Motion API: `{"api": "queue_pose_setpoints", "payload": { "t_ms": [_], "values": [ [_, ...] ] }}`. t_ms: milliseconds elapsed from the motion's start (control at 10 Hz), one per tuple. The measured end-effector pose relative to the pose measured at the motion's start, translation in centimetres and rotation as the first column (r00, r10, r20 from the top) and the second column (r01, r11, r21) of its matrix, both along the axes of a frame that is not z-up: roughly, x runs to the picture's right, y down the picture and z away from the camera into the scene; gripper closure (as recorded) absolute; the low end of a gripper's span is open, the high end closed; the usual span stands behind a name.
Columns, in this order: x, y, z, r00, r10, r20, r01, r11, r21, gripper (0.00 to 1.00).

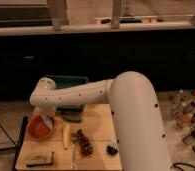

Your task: Place towel in red bowl

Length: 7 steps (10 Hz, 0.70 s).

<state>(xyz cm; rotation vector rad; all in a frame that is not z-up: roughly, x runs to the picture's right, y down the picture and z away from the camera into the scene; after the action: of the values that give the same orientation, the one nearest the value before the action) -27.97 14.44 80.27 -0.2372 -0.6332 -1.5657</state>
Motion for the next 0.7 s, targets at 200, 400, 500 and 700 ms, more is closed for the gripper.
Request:
{"api": "queue_pose_setpoints", "payload": {
  "t_ms": [200,400,500,700],
  "values": [
    [-0.9,-0.3,-1.3,0.999,-0.028,0.024,0.029,0.9992,-0.026,0.99],
    [-2.0,-0.4,-2.4,0.997,-0.052,0.05,0.054,0.9978,-0.04,0.99],
    [-2.2,-0.4,-2.6,0.996,-0.062,0.059,0.064,0.9969,-0.045,0.99],
    [-2.5,-0.3,-2.9,0.994,-0.077,0.073,0.082,0.9947,-0.062,0.97]
  ]
}}
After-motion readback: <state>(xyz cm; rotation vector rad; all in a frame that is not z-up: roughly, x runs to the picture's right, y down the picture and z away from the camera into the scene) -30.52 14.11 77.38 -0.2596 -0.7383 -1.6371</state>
